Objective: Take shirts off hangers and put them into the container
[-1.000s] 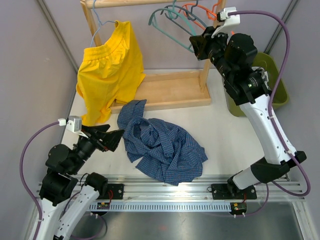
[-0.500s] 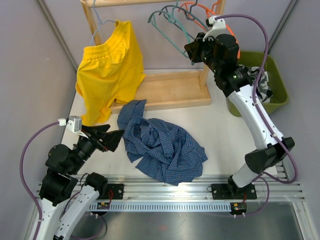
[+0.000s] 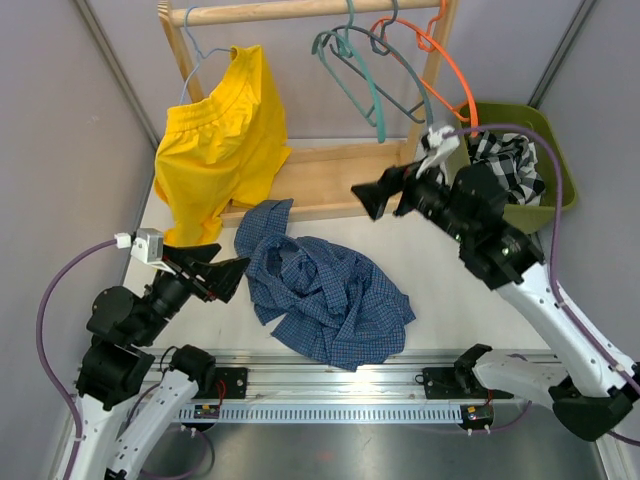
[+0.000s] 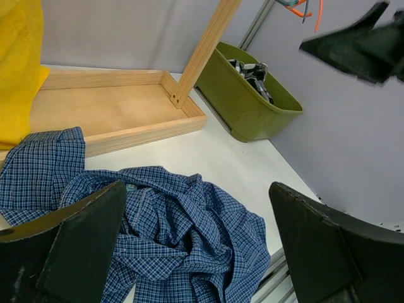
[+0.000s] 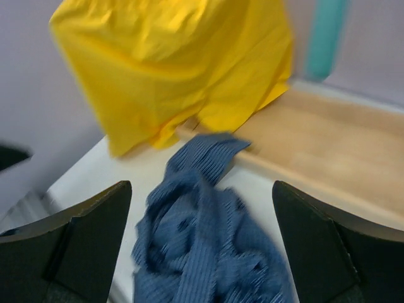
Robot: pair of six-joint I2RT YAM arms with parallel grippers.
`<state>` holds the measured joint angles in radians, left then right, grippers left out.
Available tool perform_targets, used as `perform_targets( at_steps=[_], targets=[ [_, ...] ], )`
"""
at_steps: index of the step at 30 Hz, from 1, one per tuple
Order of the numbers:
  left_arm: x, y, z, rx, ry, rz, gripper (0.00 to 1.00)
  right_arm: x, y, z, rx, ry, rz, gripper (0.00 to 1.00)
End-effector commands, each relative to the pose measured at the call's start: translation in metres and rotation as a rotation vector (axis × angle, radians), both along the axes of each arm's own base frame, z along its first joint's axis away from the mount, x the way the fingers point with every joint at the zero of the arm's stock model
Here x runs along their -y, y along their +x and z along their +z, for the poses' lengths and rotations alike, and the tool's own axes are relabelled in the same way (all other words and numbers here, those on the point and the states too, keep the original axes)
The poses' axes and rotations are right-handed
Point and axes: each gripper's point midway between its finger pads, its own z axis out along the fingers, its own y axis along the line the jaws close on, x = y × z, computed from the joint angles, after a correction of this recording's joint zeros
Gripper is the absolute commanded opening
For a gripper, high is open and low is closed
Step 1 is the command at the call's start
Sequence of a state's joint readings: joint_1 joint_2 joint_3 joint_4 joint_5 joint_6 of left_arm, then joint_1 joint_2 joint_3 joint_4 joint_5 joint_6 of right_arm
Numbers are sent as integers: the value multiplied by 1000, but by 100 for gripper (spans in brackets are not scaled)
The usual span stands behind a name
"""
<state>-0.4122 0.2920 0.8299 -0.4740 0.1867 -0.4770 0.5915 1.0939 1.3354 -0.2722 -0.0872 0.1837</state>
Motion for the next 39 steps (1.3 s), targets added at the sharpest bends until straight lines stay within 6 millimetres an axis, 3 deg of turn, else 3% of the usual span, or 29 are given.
perform_targets(
  at_steps=[1, 7, 9, 10, 13, 14, 16, 17, 18, 19, 21, 23, 24, 25, 29, 31, 32, 33, 35, 36, 38, 39],
  targets=[
    [12, 0, 18, 57, 0, -68, 99, -34, -41, -66, -127, -52, 102, 100],
    [17, 6, 12, 27, 25, -85, 99, -94, -80, -218, -415, -267, 157, 100],
    [18, 7, 11, 21, 29, -86, 99, -102, -85, -244, -462, -302, 141, 99],
    [18, 7, 9, 14, 34, -86, 99, -104, -80, -267, -489, -349, 96, 100],
    [18, 8, 6, 1, 39, -83, 99, -113, -77, -295, -546, -385, 35, 99],
    [18, 7, 5, -4, 41, -87, 99, -113, -70, -317, -560, -432, -15, 100],
    [17, 6, 7, 2, 38, -85, 99, -123, -65, -327, -565, -459, -32, 99],
    [17, 5, 7, 4, 39, -86, 99, -127, -64, -345, -588, -495, -38, 100],
    [16, 5, 7, 5, 40, -82, 99, -136, -60, -346, -589, -486, -33, 99],
    [16, 5, 6, 3, 39, -80, 99, -140, -61, -360, -609, -508, -26, 100],
    [15, 4, 5, 2, 38, -80, 99, -153, -58, -362, -615, -490, -13, 99],
    [15, 2, 5, 4, 36, -80, 99, -153, -52, -377, -622, -523, -50, 100],
    [15, 2, 4, 0, 36, -84, 99, -157, -46, -376, -615, -521, -75, 100],
    [15, 2, 3, 0, 36, -81, 99, -141, -41, -392, -623, -597, -151, 99],
    [14, 3, -2, -17, 36, -75, 99, -116, -44, -417, -659, -699, -245, 98],
    [13, 4, -6, -29, 42, -66, 99, -115, -50, -423, -684, -675, -234, 87],
    [13, 5, -7, -32, 43, -61, 99, -113, -54, -427, -696, -670, -227, 76],
    [12, 6, -10, -38, 45, -58, 99, -106, -60, -435, -713, -665, -231, 58],
    [12, 6, -10, -35, 41, -58, 99, -101, -67, -441, -743, -659, -233, 37],
    [12, 5, -10, -35, 41, -58, 99, -93, -73, -449, -766, -667, -246, 19],
    [13, 5, -9, -31, 39, -61, 99, -88, -79, -455, -792, -663, -245, 2],
    [13, 5, -9, -31, 41, -61, 99, -80, -84, -460, -807, -670, -257, 0]
  ],
)
